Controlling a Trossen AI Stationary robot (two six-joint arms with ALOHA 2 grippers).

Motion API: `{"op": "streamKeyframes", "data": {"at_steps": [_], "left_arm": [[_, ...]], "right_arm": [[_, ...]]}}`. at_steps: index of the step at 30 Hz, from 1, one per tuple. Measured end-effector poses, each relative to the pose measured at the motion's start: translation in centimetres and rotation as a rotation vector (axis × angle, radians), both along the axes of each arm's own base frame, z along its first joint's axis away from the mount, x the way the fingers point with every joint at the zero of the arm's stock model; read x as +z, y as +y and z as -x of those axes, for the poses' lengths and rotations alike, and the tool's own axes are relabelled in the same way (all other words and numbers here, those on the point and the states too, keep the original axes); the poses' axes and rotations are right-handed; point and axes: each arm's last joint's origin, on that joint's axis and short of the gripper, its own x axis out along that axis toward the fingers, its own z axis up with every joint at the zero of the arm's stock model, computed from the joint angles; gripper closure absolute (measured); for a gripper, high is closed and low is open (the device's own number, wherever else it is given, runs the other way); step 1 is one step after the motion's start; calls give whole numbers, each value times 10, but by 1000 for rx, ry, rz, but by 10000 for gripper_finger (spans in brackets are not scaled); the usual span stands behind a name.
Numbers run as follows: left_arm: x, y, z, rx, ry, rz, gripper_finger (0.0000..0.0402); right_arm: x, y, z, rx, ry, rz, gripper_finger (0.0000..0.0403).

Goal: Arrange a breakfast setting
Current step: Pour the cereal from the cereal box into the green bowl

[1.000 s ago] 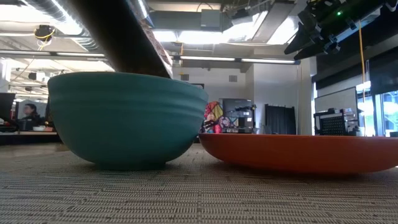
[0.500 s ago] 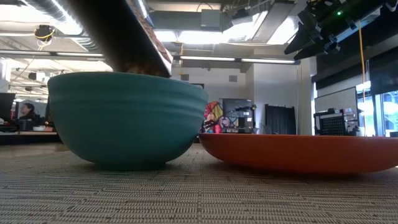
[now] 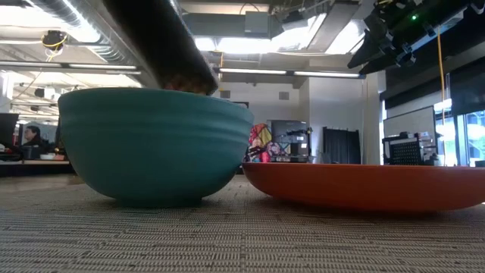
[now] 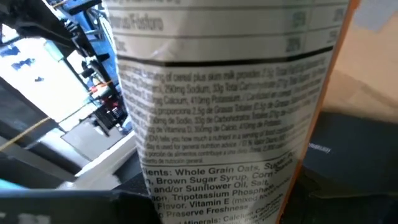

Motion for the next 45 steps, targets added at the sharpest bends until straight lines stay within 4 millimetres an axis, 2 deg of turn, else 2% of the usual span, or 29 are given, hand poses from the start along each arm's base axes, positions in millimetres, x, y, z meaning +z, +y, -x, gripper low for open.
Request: {"op": "streamKeyframes", "data": {"at_steps": [24, 31, 36, 45], "left_arm": [[21, 23, 36, 158, -190, 271, 235], [29, 31, 51, 236, -296, 443, 235], [39, 37, 59, 294, -468, 573, 235], [71, 50, 60, 420, -974, 928, 235]], "right_arm": [[0, 2, -1, 64, -12, -34, 130], [0, 3, -2, 100, -32, -56, 130], [6, 4, -6, 188, -110, -65, 130], [21, 11, -14, 510, -222, -3, 130]]}}
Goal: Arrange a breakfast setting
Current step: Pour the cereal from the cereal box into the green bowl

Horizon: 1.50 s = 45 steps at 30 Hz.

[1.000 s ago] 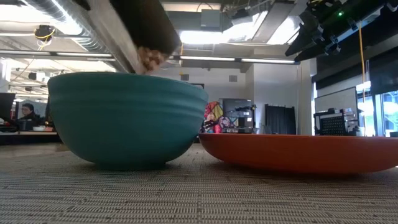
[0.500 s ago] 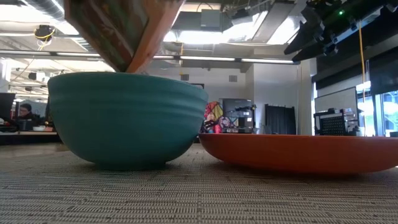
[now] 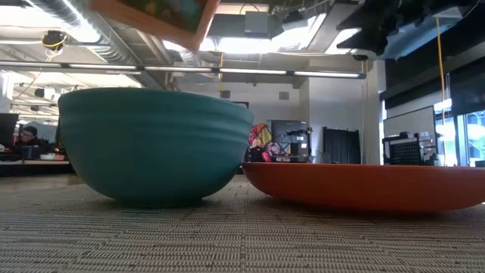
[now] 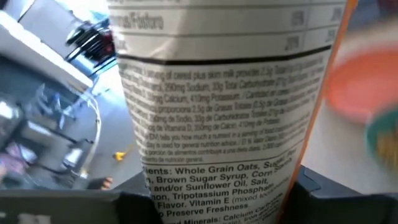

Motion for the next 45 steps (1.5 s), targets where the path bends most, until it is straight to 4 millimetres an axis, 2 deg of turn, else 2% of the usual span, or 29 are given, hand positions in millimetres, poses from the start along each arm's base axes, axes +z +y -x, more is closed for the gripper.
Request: {"op": "streamKeyframes", "data": {"at_steps": [5, 11, 16, 19, 25, 27, 31, 34, 36, 40, 45], "left_arm": [[-4, 7, -10, 35, -151, 124, 235], [-34, 12, -38, -75, -363, 229, 235], [-72, 29, -61, -122, -482, 265, 235], [-89, 44, -72, -129, -537, 279, 235], [-104, 67, -95, -212, -587, 304, 235], [-109, 73, -105, -227, -577, 307, 235], [-118, 83, -123, -244, -539, 319, 235], [-127, 88, -134, -267, -505, 335, 235], [-127, 89, -137, -273, -508, 333, 235], [-127, 93, -137, -260, -507, 314, 235], [-126, 99, -136, -163, -527, 305, 233]], "right_arm": [[3, 3, -10, 212, -138, 36, 130], [1, 4, -25, 390, -289, 103, 130], [9, 2, -32, 411, -399, 235, 125], [9, 0, -37, 386, -417, 283, 105], [5, -8, -58, 333, -393, 273, 48], [8, -11, -66, 301, -387, 271, 39], [16, -15, -80, 342, -381, 260, 38], [21, -17, -88, 352, -362, 223, 57], [17, -17, -90, 352, -334, 210, 85], [14, -18, -91, 352, -306, 201, 173], [15, -19, -90, 295, -303, 207, 288]]}}
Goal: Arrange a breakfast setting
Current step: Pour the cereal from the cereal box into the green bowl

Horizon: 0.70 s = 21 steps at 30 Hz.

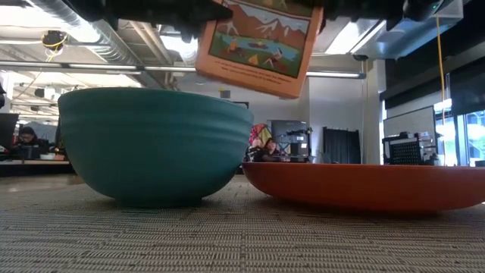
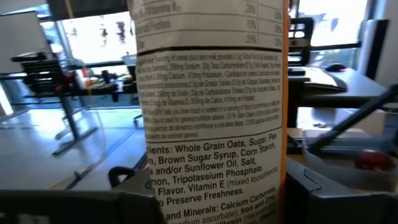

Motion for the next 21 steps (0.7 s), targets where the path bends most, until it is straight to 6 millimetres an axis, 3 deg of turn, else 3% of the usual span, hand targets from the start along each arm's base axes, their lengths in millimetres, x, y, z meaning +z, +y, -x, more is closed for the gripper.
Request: {"op": "streamKeyframes", "data": {"at_steps": [4, 9, 16, 21], "left_arm": [[-1, 3, 1, 23, 9, 2, 216], [-2, 8, 9, 143, 76, 14, 184], [-7, 7, 30, 240, 251, 53, 139], [2, -2, 47, 253, 249, 67, 128]], "right_arm": [[-1, -4, 1, -36, 11, -6, 349], [-1, -17, 12, -101, 48, -20, 367], [1, -35, 60, -302, 125, -31, 361], [-32, -33, 98, -519, 172, -66, 360]]}}
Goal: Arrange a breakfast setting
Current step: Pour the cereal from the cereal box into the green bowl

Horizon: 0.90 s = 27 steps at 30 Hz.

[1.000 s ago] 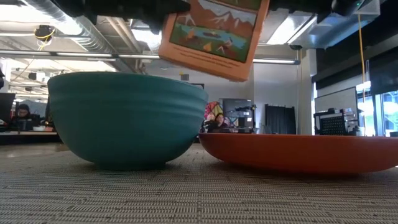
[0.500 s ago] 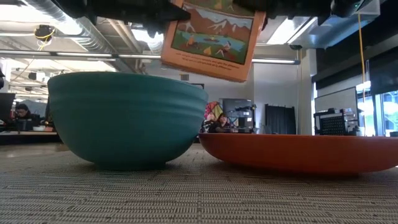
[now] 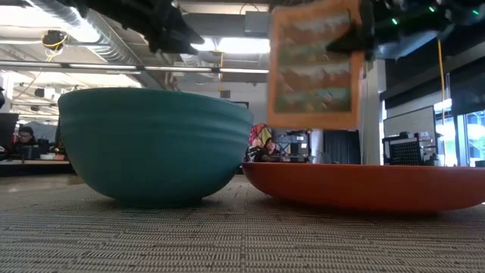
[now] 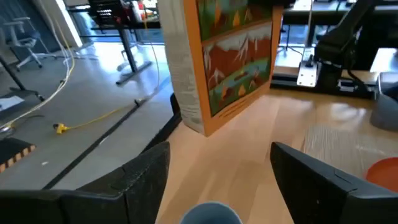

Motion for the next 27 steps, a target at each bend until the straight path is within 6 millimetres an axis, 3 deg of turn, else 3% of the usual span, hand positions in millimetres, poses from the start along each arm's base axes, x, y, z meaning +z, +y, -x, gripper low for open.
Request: {"op": "streamKeyframes", "data": {"at_steps": [4, 10, 15, 22, 27], "left_arm": [[11, -10, 12, 20, -42, -21, 129], [16, -18, 17, 27, -66, -34, 131], [15, -20, 16, 40, -57, -38, 131], [15, -24, 16, 57, -60, -39, 131], [15, -28, 15, 47, -71, -23, 131]], "right_arm": [[-28, 9, 31, -237, -11, 27, 359], [-71, 19, 50, -370, 48, -23, 359], [-89, 20, 58, -518, 101, -10, 359], [-98, 20, 60, -551, 147, 22, 354], [-104, 20, 60, -554, 159, -1, 287]]}}
